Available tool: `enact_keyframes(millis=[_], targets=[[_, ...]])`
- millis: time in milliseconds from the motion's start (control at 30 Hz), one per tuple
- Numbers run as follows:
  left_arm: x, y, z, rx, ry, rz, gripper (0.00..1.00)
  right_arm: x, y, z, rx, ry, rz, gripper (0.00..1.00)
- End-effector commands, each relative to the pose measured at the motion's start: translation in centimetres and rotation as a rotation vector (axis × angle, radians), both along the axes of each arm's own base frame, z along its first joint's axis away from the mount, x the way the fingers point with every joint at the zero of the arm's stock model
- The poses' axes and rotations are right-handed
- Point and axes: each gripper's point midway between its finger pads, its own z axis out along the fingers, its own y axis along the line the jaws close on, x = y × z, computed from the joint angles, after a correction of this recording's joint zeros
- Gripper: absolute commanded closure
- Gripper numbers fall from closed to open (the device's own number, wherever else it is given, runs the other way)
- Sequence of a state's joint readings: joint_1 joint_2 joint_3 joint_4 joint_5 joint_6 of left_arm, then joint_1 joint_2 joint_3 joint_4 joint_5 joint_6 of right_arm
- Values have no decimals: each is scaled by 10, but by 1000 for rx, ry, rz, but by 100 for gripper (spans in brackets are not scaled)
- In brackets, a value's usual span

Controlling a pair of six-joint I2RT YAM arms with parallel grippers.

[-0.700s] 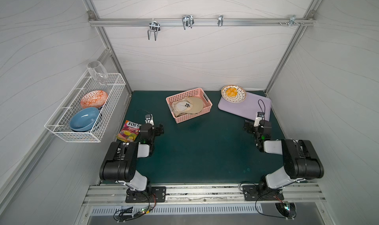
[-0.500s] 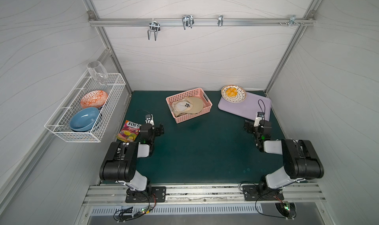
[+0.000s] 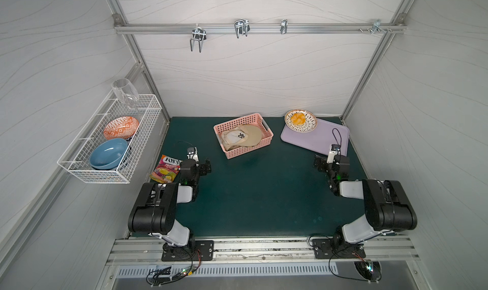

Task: Turn the baseball cap inside out
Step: Pick up the baseball cap from the basket.

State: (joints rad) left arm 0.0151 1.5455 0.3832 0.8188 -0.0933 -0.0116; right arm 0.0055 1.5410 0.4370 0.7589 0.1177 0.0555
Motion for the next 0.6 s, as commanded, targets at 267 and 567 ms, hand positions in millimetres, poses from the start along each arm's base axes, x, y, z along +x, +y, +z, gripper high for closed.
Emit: enact_keyframes(millis=[267, 567], targets=[[7, 21, 43, -26, 85, 143, 0, 2, -10, 28, 42, 160, -110, 1], [10, -73, 85, 125, 98, -127, 0, -12, 55, 44, 260, 319, 162, 1]])
